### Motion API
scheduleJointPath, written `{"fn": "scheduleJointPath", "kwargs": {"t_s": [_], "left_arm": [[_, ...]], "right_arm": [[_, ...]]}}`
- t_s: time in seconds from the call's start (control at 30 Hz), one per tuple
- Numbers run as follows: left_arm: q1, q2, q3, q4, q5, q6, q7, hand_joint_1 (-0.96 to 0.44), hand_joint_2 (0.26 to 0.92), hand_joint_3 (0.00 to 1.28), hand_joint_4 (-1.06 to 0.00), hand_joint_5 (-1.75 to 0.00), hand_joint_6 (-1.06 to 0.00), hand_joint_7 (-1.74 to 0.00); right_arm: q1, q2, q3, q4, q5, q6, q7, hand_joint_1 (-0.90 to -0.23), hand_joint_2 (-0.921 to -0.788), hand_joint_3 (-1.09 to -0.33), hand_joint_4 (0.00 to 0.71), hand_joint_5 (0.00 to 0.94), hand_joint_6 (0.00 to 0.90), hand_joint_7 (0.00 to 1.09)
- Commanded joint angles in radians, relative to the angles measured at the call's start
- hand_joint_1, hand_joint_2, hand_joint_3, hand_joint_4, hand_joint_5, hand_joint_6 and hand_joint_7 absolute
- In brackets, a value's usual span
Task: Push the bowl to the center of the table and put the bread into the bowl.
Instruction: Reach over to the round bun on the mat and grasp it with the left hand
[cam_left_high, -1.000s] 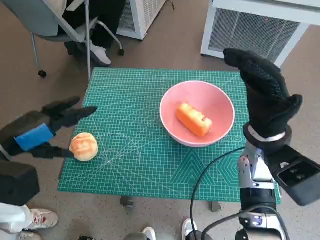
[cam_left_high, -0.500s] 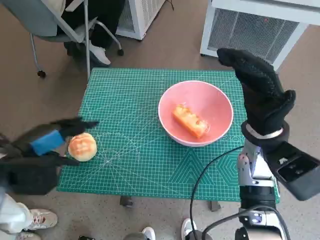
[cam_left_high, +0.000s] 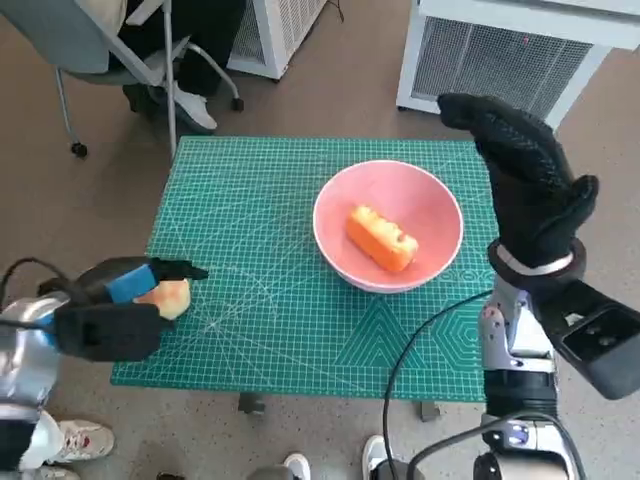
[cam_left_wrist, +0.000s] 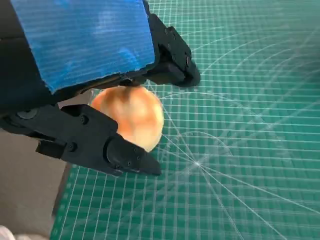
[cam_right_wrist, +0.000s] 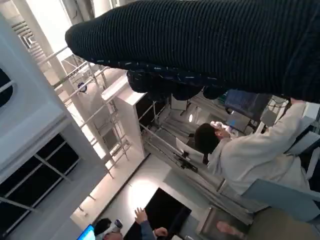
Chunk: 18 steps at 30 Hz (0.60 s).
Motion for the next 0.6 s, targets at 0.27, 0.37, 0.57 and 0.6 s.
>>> {"fn": "scheduleJointPath", "kwargs": {"t_s": [0.27,0.37,0.57,0.6], "left_arm": [[-0.070,0.024,-0.023,0.060,0.036,-0.045,0.028,0.00,0.914,0.10,-0.67,-1.22,-0.59,-1.17],[-0.080,0.039,0.009,-0.014,0.003,-0.027,-0.002,0.00,0.919,0.11,-0.61,-1.25,-0.61,-1.19],[-0.117,0.040,0.086,-0.168,-0.064,-0.030,-0.010,0.00,0.920,0.12,-0.54,-1.29,-0.65,-1.18],[-0.135,0.034,0.094,-0.186,-0.074,-0.036,-0.008,0.00,0.920,0.12,-0.53,-1.29,-0.65,-1.18]], "right_arm": [[0.022,-0.010,-0.006,-0.020,0.006,0.013,0.003,-0.562,-0.921,-0.842,-0.001,0.427,-0.001,0.63],[0.021,-0.013,-0.009,-0.023,0.008,0.016,0.003,-0.568,-0.921,-0.835,-0.001,0.428,-0.001,0.63],[0.019,-0.011,-0.008,-0.030,0.004,0.017,0.000,-0.566,-0.921,-0.827,-0.001,0.433,-0.001,0.63],[0.018,-0.010,-0.008,-0.028,0.003,0.015,0.000,-0.566,-0.921,-0.827,-0.001,0.434,-0.001,0.63]]}}
